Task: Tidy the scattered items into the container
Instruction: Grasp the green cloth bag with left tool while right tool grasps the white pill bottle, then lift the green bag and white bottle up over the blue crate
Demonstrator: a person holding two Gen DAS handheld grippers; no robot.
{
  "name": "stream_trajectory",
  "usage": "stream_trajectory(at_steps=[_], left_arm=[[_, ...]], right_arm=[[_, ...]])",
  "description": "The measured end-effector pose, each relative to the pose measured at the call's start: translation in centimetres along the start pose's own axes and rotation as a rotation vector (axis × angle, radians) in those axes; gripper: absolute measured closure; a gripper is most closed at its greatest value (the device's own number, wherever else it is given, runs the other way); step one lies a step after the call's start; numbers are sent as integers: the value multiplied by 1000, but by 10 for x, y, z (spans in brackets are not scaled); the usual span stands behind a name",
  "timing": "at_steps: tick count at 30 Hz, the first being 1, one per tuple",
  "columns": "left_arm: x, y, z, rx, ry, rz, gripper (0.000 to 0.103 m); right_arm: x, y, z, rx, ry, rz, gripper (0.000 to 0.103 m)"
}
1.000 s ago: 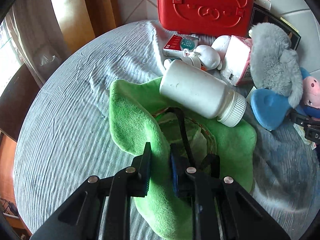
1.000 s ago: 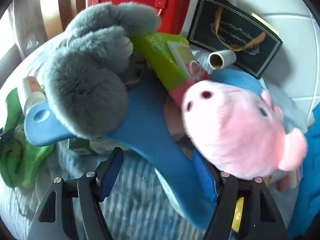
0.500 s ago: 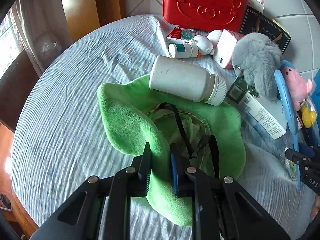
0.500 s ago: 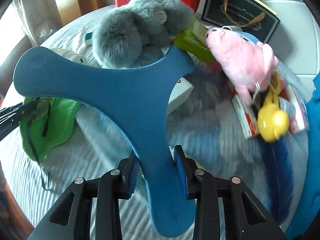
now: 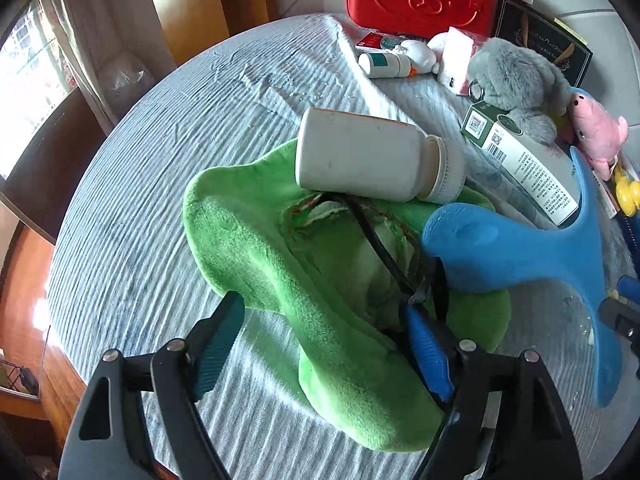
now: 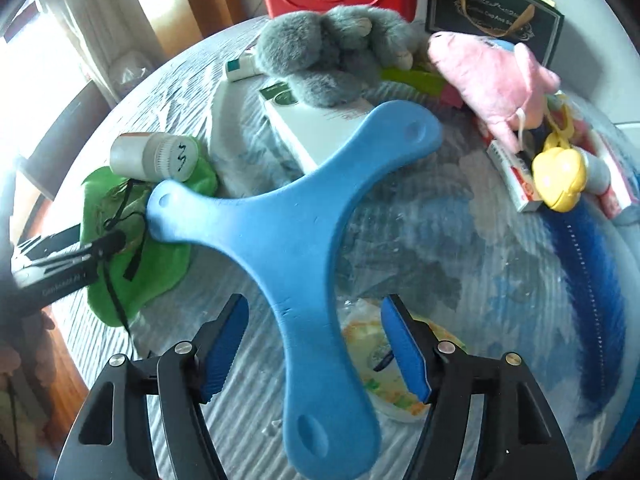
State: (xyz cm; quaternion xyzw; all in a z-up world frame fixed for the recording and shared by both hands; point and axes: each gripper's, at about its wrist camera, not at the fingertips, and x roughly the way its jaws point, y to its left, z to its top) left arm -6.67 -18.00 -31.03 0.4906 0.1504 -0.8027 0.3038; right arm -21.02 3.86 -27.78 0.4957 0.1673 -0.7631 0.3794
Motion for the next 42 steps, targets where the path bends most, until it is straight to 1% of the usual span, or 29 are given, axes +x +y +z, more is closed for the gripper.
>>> stream_trajectory(at_steps=[3, 5, 7, 8, 9, 10, 11, 12, 13, 14, 16, 18, 20, 23, 24, 25, 27, 28, 29, 31, 32, 33, 34, 35, 36, 37, 39, 42], left_arm=[[1, 11, -1, -32, -1, -22, 23], [-2, 20, 4, -48, -30, -9, 23], [2, 26, 11, -30, -45, 28, 23], [8, 31, 16, -26, -41, 43, 23], [16, 36, 19, -31, -28, 43, 23], [25, 41, 23, -38, -5, 25, 23], [34, 48, 26, -52, 17, -12, 21], [36, 52, 29, -62, 19, -38, 21], [39, 55, 32, -50, 22, -49, 21], [40, 55, 35, -38, 20, -50, 19], [45, 58, 39, -39, 35, -47, 7], [49, 61, 41, -64, 53, -63, 6], [51, 62, 42, -76, 57, -68, 6], [51, 58, 43, -99, 54, -55, 7], [49, 58, 43, -114, 47, -50, 12], [49, 57, 44, -131, 37, -41, 20], [49, 53, 47, -152, 30, -9, 27], [48, 51, 48, -165, 22, 0, 33], [48, 50, 50, -181, 13, 9, 36], [49, 49, 52, -212, -1, 21, 40], [48, 47, 53, -218, -9, 23, 43], [48, 45, 53, -219, -16, 22, 51], [47, 42, 54, -218, -23, 18, 60], [46, 40, 54, -217, -26, 9, 65], [46, 38, 54, -218, -26, -3, 77], [45, 36, 55, -223, -23, -15, 83], [40, 34, 58, -224, -30, -16, 85], [18, 33, 68, -198, -81, -1, 85]], right_arm=[[-14, 12, 12, -36, -59, 40, 34], [-15, 27, 25, -85, -87, 58, 34], [-9, 42, 39, -109, -93, 74, 40], [-4, 51, 47, -118, -91, 85, 45], [1, 62, 55, -133, -89, 95, 47], [4, 72, 61, -153, -89, 100, 47], [7, 80, 67, -176, -89, 101, 47], [12, 89, 73, -202, -86, 103, 47], [18, 99, 80, -225, -82, 109, 46], [23, 108, 87, -249, -77, 117, 46], [32, 123, 95, -302, -69, 123, 45], [45, 133, 102, -342, -58, 111, 43], [58, 139, 109, -371, -36, 116, 42], [76, 148, 116, -452, -14, 127, 35], [83, 152, 117, -488, -9, 135, 35], [88, 155, 118, -515, -4, 143, 35], [100, 161, 120, -574, 9, 153, 34], [105, 163, 121, -592, 12, 165, 34], [109, 161, 124, -595, 11, 186, 34], [117, 158, 129, -593, 24, 209, 38], [124, 158, 128, -603, 46, 217, 45], [130, 159, 127, -616, 56, 213, 51], [134, 160, 126, -625, 55, 203, 52], [135, 159, 125, -625, 44, 200, 52], [134, 158, 125, -614, 33, 205, 52], [132, 156, 127, -593, 26, 214, 53], [123, 148, 131, -550, 4, 229, 53], [103, 137, 140, -511, -33, 230, 53]])
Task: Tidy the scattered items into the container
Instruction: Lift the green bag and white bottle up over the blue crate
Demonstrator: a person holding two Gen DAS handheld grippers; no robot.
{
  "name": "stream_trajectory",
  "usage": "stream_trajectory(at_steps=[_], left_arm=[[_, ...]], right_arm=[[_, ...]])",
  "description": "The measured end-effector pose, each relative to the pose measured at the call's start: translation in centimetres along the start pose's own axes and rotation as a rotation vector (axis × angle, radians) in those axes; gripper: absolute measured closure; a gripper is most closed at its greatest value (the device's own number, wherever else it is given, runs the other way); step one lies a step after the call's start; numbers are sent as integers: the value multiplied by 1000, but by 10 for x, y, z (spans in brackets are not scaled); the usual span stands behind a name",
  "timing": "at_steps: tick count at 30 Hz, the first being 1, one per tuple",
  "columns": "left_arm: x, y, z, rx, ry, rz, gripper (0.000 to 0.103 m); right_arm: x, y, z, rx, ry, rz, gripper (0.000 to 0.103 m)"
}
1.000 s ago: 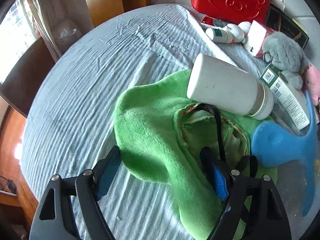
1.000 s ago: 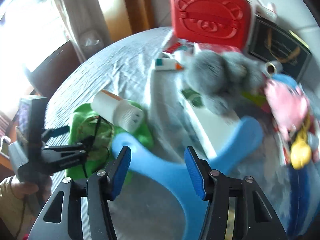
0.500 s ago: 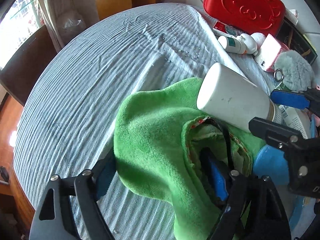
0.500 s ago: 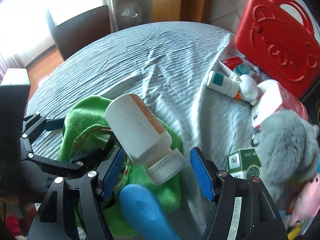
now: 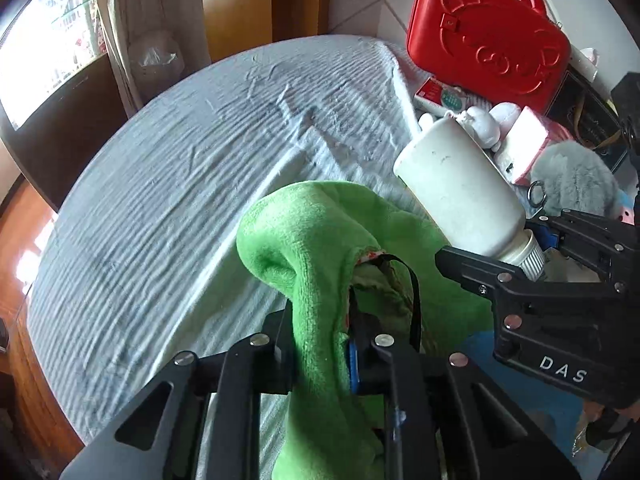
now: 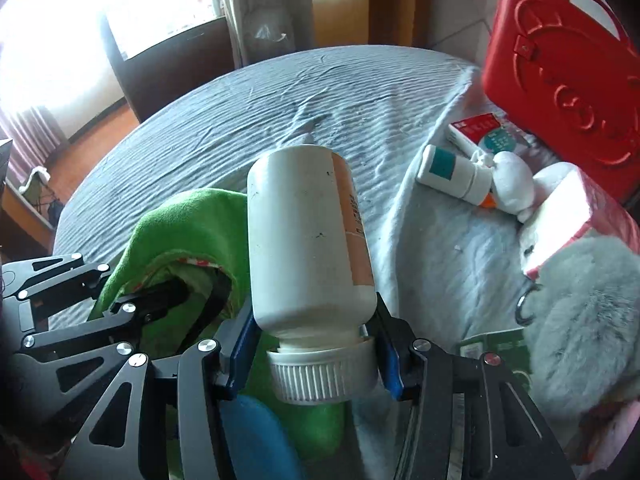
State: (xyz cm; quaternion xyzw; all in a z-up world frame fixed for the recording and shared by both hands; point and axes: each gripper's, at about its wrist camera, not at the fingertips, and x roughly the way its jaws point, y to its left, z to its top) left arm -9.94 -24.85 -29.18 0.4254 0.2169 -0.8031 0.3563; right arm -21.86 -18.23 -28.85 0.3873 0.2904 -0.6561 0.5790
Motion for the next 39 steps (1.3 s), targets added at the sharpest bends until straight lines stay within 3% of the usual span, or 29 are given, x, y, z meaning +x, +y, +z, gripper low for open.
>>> stream_trajectory(at_steps=[10, 15, 20, 28, 39], left_arm=[[-110, -9, 81, 92, -291, 45, 85], [-152, -21, 104, 125, -368, 14, 85], [-181, -36, 109, 180, -411, -59, 85], [-225, -75, 100, 295, -478, -241, 85], [-301, -162, 53, 423, -554, -432, 85]], right_arm=[[-105, -20, 39, 99, -191, -116, 53], [-161, -14, 57, 130, -282, -196, 53], [-212, -8, 52, 200, -348, -306, 53], [-299, 14, 9, 302, -417, -541, 52], [-429, 19, -90, 475, -472, -810, 52]])
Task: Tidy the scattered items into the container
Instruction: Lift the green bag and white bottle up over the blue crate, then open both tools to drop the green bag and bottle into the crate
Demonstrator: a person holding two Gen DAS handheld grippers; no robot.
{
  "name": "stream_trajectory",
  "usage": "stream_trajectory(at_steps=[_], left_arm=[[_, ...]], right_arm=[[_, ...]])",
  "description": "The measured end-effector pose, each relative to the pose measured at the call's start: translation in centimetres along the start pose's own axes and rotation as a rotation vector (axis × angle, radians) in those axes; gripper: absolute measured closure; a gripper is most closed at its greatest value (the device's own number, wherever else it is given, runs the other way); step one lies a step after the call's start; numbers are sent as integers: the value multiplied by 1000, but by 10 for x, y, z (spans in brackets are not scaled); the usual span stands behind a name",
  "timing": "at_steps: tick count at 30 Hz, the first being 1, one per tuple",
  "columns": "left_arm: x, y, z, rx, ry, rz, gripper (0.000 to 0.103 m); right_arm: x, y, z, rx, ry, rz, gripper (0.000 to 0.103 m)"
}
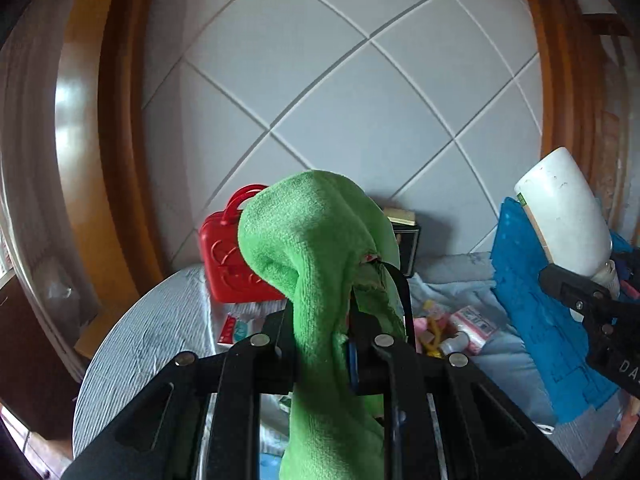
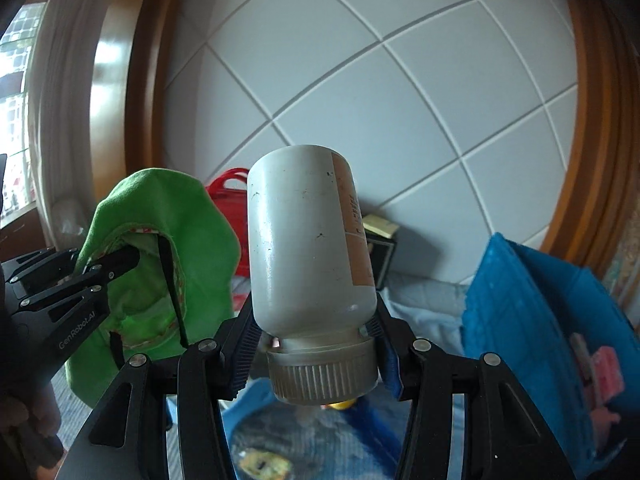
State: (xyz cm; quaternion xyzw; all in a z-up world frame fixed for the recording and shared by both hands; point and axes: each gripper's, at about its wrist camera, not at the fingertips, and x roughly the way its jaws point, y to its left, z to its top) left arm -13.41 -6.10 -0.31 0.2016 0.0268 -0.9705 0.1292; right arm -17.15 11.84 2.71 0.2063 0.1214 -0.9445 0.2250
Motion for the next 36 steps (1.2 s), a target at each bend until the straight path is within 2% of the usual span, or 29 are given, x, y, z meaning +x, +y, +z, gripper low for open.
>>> stream_trajectory(at_steps=[4, 11, 17, 20, 22, 24, 26, 29, 32, 33, 36], left_arm=[[-14, -66, 12, 23, -39, -56, 85], [-45, -215, 36, 38, -116, -122, 85], [-72, -346, 77, 42, -175, -217, 85], [-77, -401, 86, 61, -177, -280, 85], [-72, -441, 85, 92, -135, -340, 85], [-56, -475, 72, 137, -59, -370, 85], [-24, -501, 54, 169, 68, -403, 85], [21, -542, 26, 231, 267, -406, 85], [43, -560, 4, 269, 392, -400, 82], [47, -565, 0, 282, 409, -388, 75], [49, -563, -5, 291, 431, -349, 39]], right_arm=[[-35, -67, -10, 23, -22, -91, 52], [-96, -213, -43, 52, -33, -213, 52], [-121, -321, -72, 92, 1, -297, 52], [-121, -357, -86, 127, 29, -320, 53], [-118, -377, -97, 152, 48, -332, 53], [-114, -398, -107, 183, 67, -344, 52], [-116, -409, -117, 207, 85, -356, 52], [-108, -425, -127, 220, 120, -370, 52], [-94, -432, -131, 230, 137, -368, 52], [-91, -436, -132, 233, 143, -359, 52], [-75, -444, -138, 226, 177, -316, 52]])
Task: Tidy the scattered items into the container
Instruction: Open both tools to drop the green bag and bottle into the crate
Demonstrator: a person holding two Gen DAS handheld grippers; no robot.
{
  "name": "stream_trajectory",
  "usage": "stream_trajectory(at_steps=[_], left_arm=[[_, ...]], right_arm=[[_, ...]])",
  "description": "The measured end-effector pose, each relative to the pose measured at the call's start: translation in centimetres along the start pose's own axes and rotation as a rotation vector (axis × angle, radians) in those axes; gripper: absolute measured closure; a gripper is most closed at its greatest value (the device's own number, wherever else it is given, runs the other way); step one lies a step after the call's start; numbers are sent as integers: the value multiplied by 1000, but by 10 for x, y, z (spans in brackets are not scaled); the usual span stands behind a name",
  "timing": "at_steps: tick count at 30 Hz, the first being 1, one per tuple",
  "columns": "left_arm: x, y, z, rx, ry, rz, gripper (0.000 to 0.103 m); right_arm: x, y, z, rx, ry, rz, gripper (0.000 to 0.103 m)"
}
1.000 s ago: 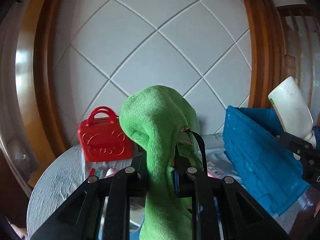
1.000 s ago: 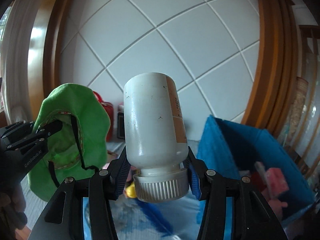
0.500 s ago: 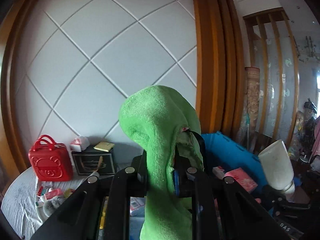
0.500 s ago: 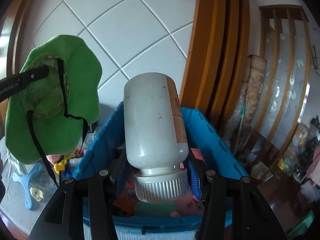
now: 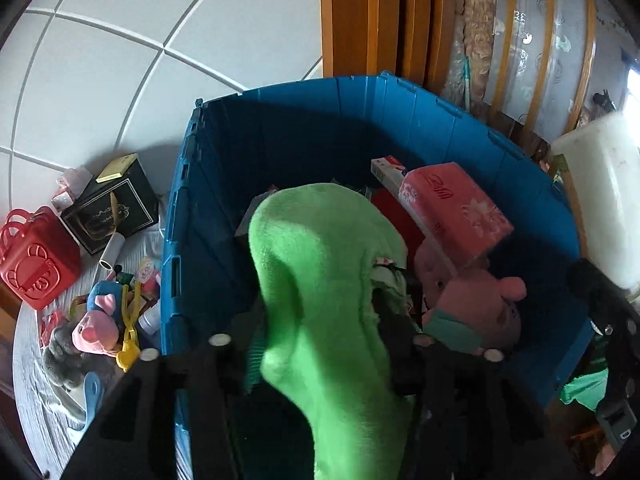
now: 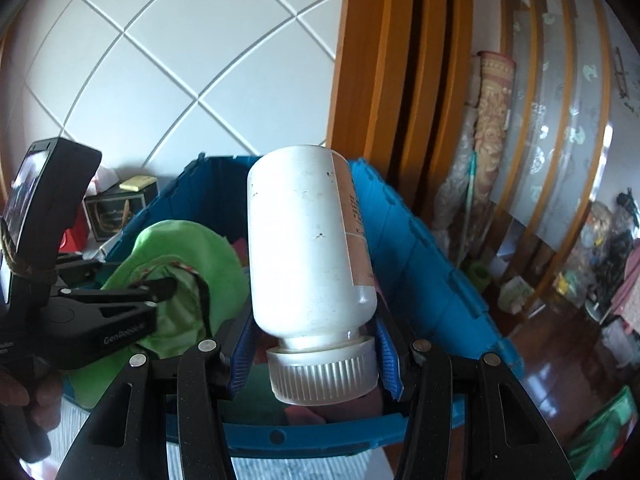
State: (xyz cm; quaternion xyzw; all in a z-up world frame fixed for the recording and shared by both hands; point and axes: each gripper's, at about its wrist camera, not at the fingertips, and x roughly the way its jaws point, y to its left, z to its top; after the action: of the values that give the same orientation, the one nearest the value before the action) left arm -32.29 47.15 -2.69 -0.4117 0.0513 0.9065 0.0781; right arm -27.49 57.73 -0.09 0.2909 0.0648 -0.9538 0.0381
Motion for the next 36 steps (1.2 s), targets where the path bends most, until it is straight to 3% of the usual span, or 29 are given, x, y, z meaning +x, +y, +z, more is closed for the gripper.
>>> stream_trajectory(at_steps=[2, 9, 18, 21, 25, 30, 32, 36], left_arm=[[-5, 7, -2, 7, -21, 30, 30], [-8, 20, -14, -14, -28, 101, 24], [-9, 24, -22, -21, -40, 143, 23], [-8, 24, -24, -19, -36, 134, 23], [-8, 22, -23, -9, -37, 132, 23], [-8, 22, -22, -14, -42, 121, 23], [-9, 23, -23, -14, -46, 116, 23], [-20, 24, -27, -28, -87, 90, 23]], right_arm=[[12, 0, -3, -24, 12, 32, 52], [53, 15, -6, -93, 159, 129, 52], [96, 24, -15, -152, 385, 178, 52], [107, 27, -21, -177, 444, 150, 52], [104, 24, -21, -184, 452, 131, 50], [100, 21, -20, -182, 442, 119, 30], [92, 21, -17, -186, 423, 115, 30], [74, 12, -16, -159, 363, 108, 18]])
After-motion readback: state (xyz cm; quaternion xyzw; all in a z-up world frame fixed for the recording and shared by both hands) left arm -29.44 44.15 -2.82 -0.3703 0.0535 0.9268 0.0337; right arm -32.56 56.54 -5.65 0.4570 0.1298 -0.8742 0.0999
